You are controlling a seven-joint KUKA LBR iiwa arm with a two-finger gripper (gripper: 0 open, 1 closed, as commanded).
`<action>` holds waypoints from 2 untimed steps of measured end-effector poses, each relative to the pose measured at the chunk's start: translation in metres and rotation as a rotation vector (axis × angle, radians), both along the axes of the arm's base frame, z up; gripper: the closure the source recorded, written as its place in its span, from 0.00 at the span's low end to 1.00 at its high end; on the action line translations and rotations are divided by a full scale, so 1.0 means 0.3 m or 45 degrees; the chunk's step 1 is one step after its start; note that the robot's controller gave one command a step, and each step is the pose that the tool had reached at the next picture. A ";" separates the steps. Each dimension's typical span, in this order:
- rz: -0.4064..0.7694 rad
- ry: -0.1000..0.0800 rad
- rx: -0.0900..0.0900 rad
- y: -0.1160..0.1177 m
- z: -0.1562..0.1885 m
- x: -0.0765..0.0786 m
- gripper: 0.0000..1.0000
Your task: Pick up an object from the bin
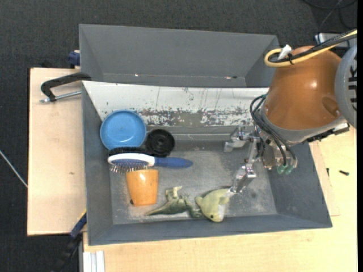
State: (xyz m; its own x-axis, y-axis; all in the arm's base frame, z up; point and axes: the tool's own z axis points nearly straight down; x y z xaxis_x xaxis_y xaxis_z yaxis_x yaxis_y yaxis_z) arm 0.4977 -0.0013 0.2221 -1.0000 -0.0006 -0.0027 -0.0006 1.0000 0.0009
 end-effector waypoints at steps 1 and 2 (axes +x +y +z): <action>-0.023 0.006 0.001 0.001 -0.436 0.003 0.00; -0.022 0.003 0.001 0.001 -0.426 0.004 1.00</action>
Offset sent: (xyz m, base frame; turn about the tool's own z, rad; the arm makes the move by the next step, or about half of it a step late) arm 0.0004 -0.0005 -0.1292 0.0171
